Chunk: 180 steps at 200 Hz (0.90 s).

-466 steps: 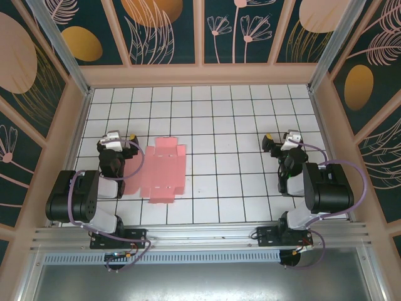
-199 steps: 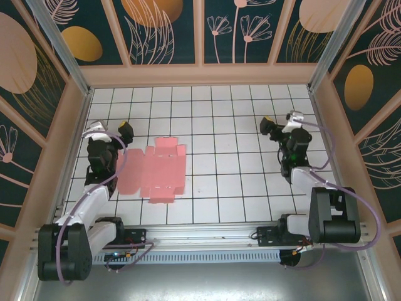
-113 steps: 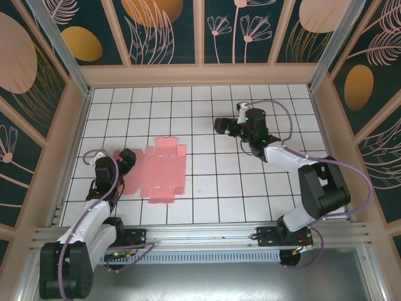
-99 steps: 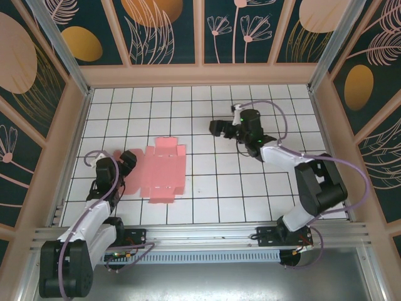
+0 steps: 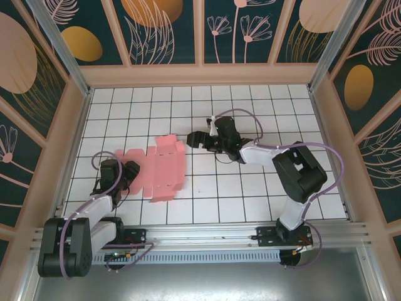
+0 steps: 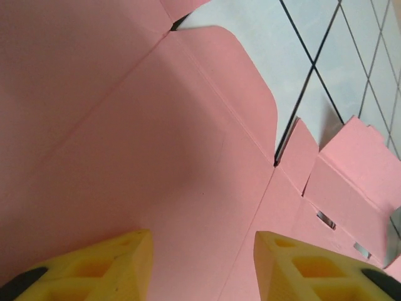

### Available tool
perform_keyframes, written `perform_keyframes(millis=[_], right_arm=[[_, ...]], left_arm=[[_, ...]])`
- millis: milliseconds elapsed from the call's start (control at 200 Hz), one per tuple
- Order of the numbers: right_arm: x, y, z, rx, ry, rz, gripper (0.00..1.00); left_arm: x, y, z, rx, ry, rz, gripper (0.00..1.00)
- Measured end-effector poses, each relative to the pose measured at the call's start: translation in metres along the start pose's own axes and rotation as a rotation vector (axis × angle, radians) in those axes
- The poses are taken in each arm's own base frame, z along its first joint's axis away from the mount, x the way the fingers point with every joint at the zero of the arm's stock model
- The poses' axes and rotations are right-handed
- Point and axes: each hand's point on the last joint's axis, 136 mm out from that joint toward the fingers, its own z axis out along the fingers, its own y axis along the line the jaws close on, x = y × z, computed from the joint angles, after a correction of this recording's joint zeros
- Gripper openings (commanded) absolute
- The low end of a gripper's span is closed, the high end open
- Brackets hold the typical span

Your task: Fold the paper box

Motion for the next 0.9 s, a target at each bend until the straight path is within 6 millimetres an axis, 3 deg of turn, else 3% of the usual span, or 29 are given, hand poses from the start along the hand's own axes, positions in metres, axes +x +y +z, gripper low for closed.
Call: perform_keyframes(millis=[205, 425, 766, 901], right_arm=[[0.043, -0.028, -0.027, 0.053, 0.060, 0.092, 0.93], [0.047, -0.031, -0.058, 0.027, 0.006, 0.148, 0.93], [0.066, -0.039, -0.068, -0.040, -0.025, 0.240, 0.90], [0.061, -0.036, -0.067, -0.077, -0.038, 0.253, 0.76]], left_arm=[[0.009, -0.005, 0.000, 0.045, 0.033, -0.088, 0.42], [0.029, -0.015, -0.004, 0.099, 0.072, -0.174, 0.43], [0.064, -0.050, 0.013, 0.132, 0.174, -0.199, 0.44], [0.081, -0.066, 0.022, 0.139, 0.220, -0.190, 0.44]])
